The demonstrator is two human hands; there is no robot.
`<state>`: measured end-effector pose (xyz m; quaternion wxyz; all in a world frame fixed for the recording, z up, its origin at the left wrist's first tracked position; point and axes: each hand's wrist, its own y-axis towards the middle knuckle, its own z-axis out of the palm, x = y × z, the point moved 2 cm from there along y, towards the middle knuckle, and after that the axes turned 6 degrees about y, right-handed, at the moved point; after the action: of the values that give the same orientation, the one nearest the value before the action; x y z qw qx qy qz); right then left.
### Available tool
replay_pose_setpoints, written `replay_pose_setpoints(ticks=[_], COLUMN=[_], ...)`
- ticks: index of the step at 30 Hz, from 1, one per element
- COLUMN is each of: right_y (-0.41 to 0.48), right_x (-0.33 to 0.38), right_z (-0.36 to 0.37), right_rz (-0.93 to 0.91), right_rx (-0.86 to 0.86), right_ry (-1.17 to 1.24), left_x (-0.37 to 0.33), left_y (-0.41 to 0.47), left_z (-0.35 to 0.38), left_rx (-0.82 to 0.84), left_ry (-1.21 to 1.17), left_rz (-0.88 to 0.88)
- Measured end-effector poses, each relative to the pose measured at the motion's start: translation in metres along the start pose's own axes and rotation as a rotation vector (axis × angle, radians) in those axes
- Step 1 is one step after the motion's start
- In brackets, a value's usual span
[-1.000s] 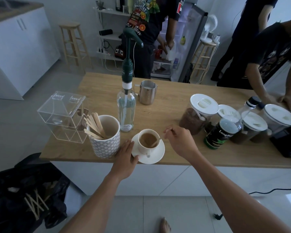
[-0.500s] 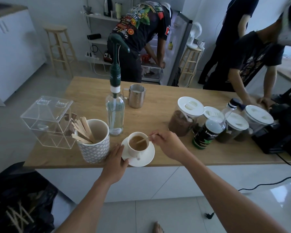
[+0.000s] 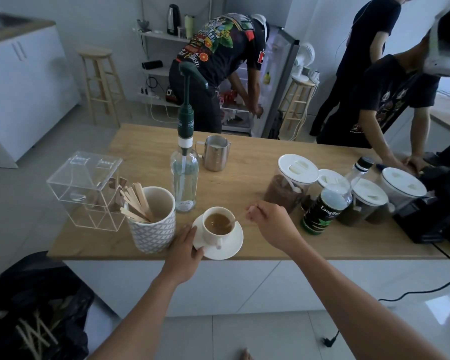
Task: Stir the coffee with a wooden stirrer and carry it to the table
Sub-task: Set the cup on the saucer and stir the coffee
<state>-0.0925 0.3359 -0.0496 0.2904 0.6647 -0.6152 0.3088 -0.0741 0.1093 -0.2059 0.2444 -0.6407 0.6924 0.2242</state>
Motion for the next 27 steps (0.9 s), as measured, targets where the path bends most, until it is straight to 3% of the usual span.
replay_pose_setpoints(ticks=[3, 8, 17, 27], right_y=[0.0, -0.012, -0.037, -0.053], right_x=[0.006, 0.001, -0.008, -0.007], right_z=[0.002, 0.015, 0.001, -0.003], right_rz=[-0.024, -0.031, 0.066, 0.159], right_rx=[0.024, 0.205, 0.222, 0.218], right_ry=[0.037, 0.139, 0.482, 0.693], left_x=[0.0, 0.0, -0.003, -0.008], left_y=[-0.001, -0.001, -0.007, -0.031], left_z=[0.0, -0.001, -0.005, -0.024], left_rx=[0.008, 0.011, 0.006, 0.08], left_ry=[-0.001, -0.019, -0.037, -0.023], left_rz=[-0.004, -0.007, -0.006, -0.042])
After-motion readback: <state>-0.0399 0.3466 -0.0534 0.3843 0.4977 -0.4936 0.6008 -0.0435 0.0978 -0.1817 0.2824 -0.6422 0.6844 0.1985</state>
